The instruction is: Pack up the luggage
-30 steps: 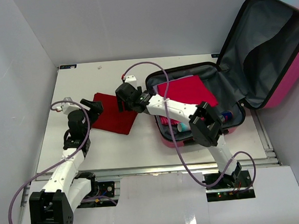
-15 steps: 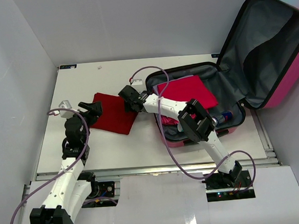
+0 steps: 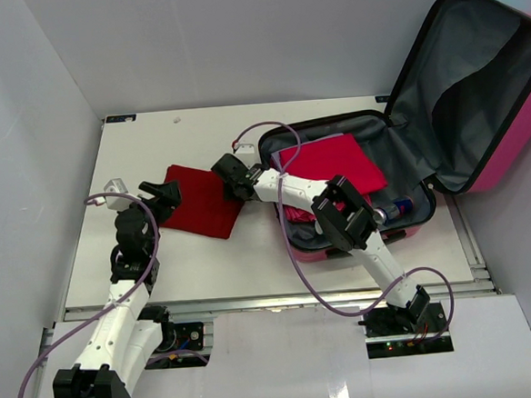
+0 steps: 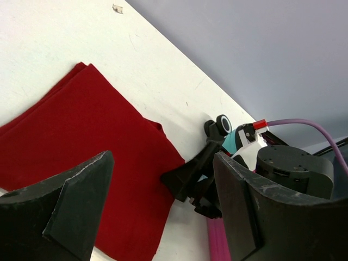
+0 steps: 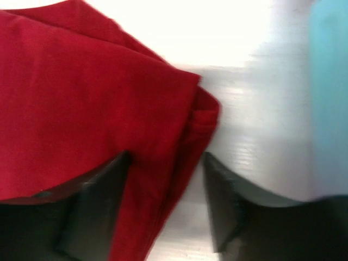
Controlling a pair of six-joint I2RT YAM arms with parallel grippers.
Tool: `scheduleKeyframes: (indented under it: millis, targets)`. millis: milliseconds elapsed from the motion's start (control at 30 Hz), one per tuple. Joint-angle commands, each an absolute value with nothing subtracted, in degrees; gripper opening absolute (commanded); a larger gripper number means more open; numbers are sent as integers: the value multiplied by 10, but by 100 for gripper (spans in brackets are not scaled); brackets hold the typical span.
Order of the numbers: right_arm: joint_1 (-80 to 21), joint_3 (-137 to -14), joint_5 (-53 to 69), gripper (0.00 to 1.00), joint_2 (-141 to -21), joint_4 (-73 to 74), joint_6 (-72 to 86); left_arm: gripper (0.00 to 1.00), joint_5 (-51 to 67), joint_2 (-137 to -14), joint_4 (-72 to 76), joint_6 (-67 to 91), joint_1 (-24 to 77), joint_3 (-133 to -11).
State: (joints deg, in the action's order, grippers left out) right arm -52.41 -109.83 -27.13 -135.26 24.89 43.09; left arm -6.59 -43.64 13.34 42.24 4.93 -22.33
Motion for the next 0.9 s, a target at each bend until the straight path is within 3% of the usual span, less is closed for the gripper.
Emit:
scheduleKeyframes:
  millis: [0, 133, 267, 467, 633, 867]
  targets:
    - [-518, -1062, -247, 40, -1368, 200, 370, 84, -63, -444, 145, 388, 45, -232]
    - [-494, -1001, -220, 26, -1322, 147, 278, 84, -50, -498, 127, 359, 45, -260]
    - [-456, -934, -169, 22, -1279, 116, 201, 84, -36, -563, 82, 322, 23, -310]
    - [-433, -948, -119, 25, -1274, 147, 120, 84, 40, -687, 89, 269, -58, -350]
    - [-434, -956, -108, 27, -1282, 152, 93, 80, 187, -858, 116, 221, -93, -434]
    - [-434, -947, -121, 28, -1280, 150, 69, 77, 224, -1005, 80, 190, -94, -542]
